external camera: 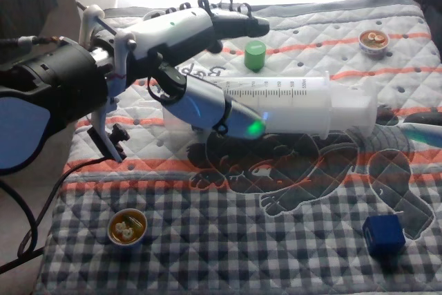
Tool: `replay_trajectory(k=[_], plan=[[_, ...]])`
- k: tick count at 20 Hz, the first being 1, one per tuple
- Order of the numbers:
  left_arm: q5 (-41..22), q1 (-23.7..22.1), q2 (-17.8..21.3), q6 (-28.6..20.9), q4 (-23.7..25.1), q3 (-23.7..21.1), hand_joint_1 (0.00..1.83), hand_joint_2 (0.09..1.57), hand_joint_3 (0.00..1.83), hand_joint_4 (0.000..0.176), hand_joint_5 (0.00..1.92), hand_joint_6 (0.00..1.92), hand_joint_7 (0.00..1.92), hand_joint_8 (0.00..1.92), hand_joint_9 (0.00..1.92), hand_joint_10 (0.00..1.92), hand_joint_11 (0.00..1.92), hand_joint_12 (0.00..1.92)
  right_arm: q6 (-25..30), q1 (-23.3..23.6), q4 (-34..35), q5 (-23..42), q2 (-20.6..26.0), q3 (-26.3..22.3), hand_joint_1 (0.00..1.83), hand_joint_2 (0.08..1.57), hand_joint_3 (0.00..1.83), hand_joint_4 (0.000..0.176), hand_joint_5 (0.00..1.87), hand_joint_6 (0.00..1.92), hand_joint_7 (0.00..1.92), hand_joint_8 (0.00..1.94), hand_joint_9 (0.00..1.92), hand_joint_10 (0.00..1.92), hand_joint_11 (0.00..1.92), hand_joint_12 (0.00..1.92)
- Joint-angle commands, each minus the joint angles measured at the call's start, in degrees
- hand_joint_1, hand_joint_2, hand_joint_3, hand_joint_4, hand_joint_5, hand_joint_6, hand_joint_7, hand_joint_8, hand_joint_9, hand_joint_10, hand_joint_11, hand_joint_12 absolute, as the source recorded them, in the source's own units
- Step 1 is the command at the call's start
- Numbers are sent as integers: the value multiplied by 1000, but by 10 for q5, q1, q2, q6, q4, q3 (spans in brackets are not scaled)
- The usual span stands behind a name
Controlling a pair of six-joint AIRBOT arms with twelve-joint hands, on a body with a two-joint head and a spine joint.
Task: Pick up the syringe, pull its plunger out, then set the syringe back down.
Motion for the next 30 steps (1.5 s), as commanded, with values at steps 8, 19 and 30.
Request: replay_trajectory(k=[8, 19, 30], plan=[[61, -1, -19, -2, -17, 23, 985, 896, 0, 0, 202, 0, 94, 10, 72, 16, 0, 724, 2, 6, -9, 75, -4, 2, 1144, 902, 0, 0, 645, 0, 561, 0, 515, 16, 94, 1148], [-95, -19, -146, -2, -31, 169, 1004, 788, 0, 25, 201, 6, 114, 9, 87, 9, 0, 813, 3, 7, -16, 82, -5, 2, 1130, 867, 0, 0, 629, 5, 516, 0, 479, 5, 2, 1210], [-142, -17, -164, -3, 1, 185, 1169, 1082, 4, 0, 1029, 839, 883, 55, 353, 913, 0, 1711, 14, 8, -16, 82, -5, 5, 1128, 926, 9, 0, 642, 8, 557, 14, 529, 30, 24, 1307]])
